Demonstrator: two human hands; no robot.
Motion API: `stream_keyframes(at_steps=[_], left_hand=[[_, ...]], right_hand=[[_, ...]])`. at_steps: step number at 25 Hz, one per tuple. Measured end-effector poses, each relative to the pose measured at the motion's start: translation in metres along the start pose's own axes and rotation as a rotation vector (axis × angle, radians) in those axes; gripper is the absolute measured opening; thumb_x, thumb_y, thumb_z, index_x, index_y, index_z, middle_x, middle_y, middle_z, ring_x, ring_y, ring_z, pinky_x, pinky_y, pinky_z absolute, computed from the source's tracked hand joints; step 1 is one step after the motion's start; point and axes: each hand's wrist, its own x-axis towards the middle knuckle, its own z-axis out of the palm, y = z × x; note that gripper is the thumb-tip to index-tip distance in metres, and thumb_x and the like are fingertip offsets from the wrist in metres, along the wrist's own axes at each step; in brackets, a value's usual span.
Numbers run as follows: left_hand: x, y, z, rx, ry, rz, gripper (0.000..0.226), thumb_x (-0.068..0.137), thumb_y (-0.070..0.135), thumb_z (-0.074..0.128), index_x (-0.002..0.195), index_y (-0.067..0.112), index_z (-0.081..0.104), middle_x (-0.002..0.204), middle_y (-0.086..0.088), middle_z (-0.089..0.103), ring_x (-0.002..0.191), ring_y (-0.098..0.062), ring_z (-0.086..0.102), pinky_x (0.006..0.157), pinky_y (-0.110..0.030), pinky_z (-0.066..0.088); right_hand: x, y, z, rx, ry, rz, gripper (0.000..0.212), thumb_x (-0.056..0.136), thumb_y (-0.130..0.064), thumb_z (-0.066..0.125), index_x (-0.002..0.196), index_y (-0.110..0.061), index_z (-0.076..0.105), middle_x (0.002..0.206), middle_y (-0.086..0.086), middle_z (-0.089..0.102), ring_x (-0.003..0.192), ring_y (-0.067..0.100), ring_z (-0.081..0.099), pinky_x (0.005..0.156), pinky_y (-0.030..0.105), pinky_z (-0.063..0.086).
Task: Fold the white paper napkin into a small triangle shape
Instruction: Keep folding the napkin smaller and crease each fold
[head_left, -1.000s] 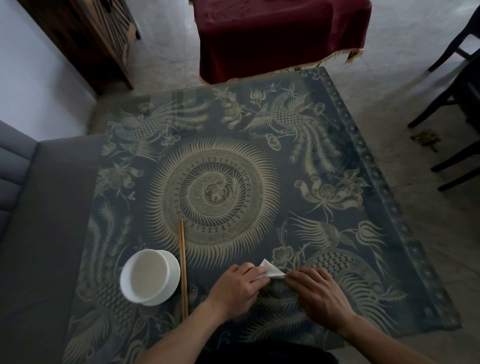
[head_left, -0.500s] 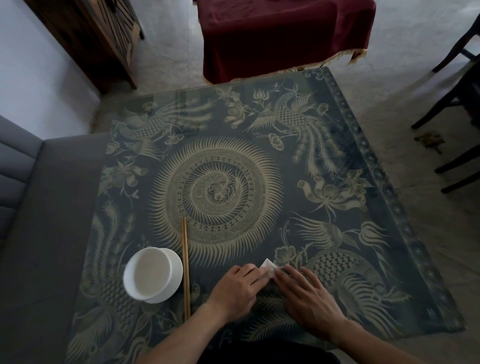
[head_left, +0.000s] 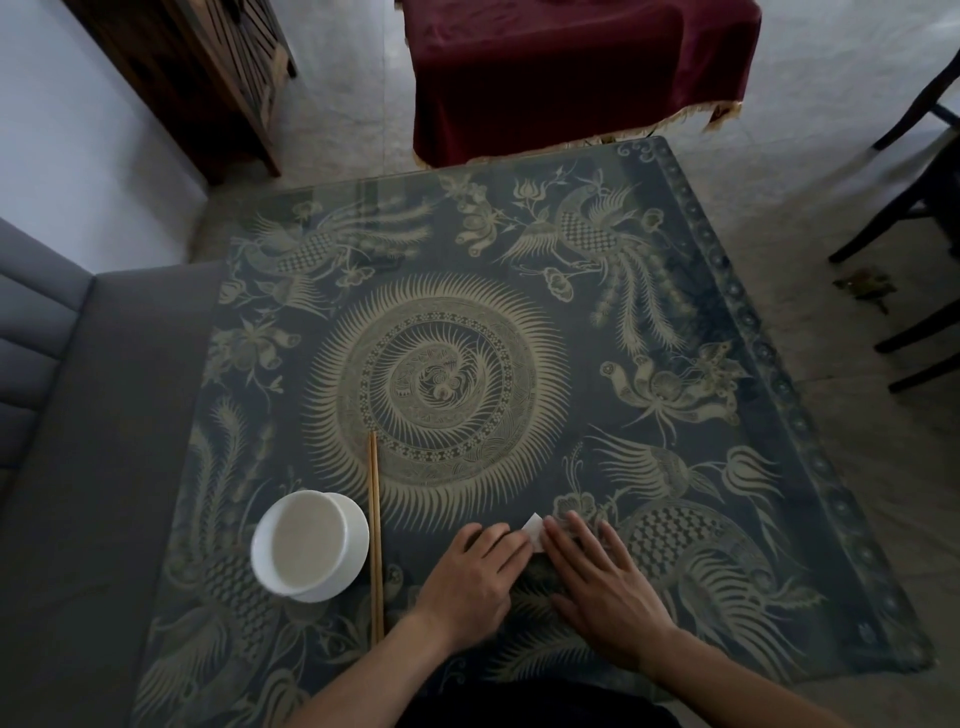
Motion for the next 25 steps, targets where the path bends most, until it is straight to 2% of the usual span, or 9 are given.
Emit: stream_keyframes(at_steps=[2,5,7,9,11,15,21,25], left_hand=[[0.003,0.002,-0.003,0.012,-0.034,-0.035,0.064,0.084,0.03,0.052,0.144,0.013,0.042,0.15,-0.004,0.042,0.136,-0.027,0.04,0.109,-0.046,0.037],[0.006,0.003,-0.001,0.01,-0.045,-0.031,0.069,0.092,0.03,0.045,0.154,0.017,0.02,0.165,0.001,0.01,0.151,-0.024,0.007,0.119,-0.05,0.011],[0.005,0.001,0.002,0.01,-0.068,-0.029,0.065,0.098,0.034,0.035,0.156,0.021,0.008,0.165,0.006,-0.007,0.15,-0.02,-0.01,0.119,-0.052,-0.004],[0.002,-0.003,0.005,0.017,-0.098,-0.038,0.062,0.102,0.039,0.026,0.157,0.023,0.002,0.163,0.01,-0.013,0.149,-0.019,-0.016,0.118,-0.056,-0.009],[-0.002,-0.005,0.004,0.046,-0.108,-0.034,0.061,0.103,0.043,0.024,0.157,0.023,0.003,0.164,0.01,-0.009,0.15,-0.021,-0.011,0.118,-0.059,-0.007],[-0.017,-0.003,0.002,0.081,-0.107,-0.058,0.06,0.1,0.046,0.035,0.154,0.022,0.027,0.162,0.006,0.021,0.148,-0.023,0.02,0.11,-0.053,0.011],[-0.044,-0.004,0.008,0.026,-0.115,-0.076,0.059,0.096,0.045,0.044,0.15,0.023,0.038,0.159,0.006,0.031,0.144,-0.021,0.032,0.108,-0.051,0.02],[-0.033,0.001,0.001,-0.026,-0.053,-0.088,0.052,0.095,0.042,0.046,0.143,0.021,0.048,0.144,0.004,0.052,0.129,-0.022,0.051,0.108,-0.048,0.037]], right_hand=[[-0.001,0.001,0.001,0.0,-0.012,0.002,0.071,0.093,-0.053,0.043,0.15,-0.012,0.033,0.159,0.004,0.028,0.146,0.028,0.014,0.109,0.051,0.019],[-0.003,0.002,0.002,0.005,-0.022,0.004,0.072,0.094,-0.053,0.043,0.152,-0.013,0.029,0.161,0.003,0.024,0.147,0.03,0.015,0.11,0.052,0.019],[-0.003,0.002,0.003,0.008,-0.029,-0.001,0.072,0.095,-0.054,0.043,0.153,-0.014,0.026,0.161,0.002,0.022,0.148,0.031,0.016,0.111,0.052,0.019],[-0.003,0.003,0.003,0.004,-0.031,-0.001,0.072,0.096,-0.054,0.042,0.154,-0.016,0.023,0.162,0.001,0.019,0.148,0.03,0.016,0.111,0.051,0.018],[-0.003,0.004,0.004,-0.004,-0.028,-0.005,0.071,0.097,-0.054,0.041,0.154,-0.016,0.024,0.162,0.001,0.019,0.148,0.03,0.014,0.111,0.051,0.017],[-0.003,0.004,0.004,-0.006,-0.024,-0.016,0.069,0.096,-0.054,0.04,0.151,-0.015,0.031,0.16,0.003,0.025,0.147,0.029,0.014,0.11,0.052,0.019],[-0.002,0.003,0.001,-0.014,-0.036,-0.011,0.069,0.095,-0.055,0.04,0.151,-0.014,0.033,0.16,0.003,0.026,0.146,0.029,0.012,0.11,0.052,0.019],[-0.002,0.001,-0.001,0.002,-0.014,-0.011,0.068,0.093,-0.054,0.038,0.148,-0.013,0.039,0.158,0.004,0.031,0.145,0.03,0.02,0.108,0.052,0.021]])
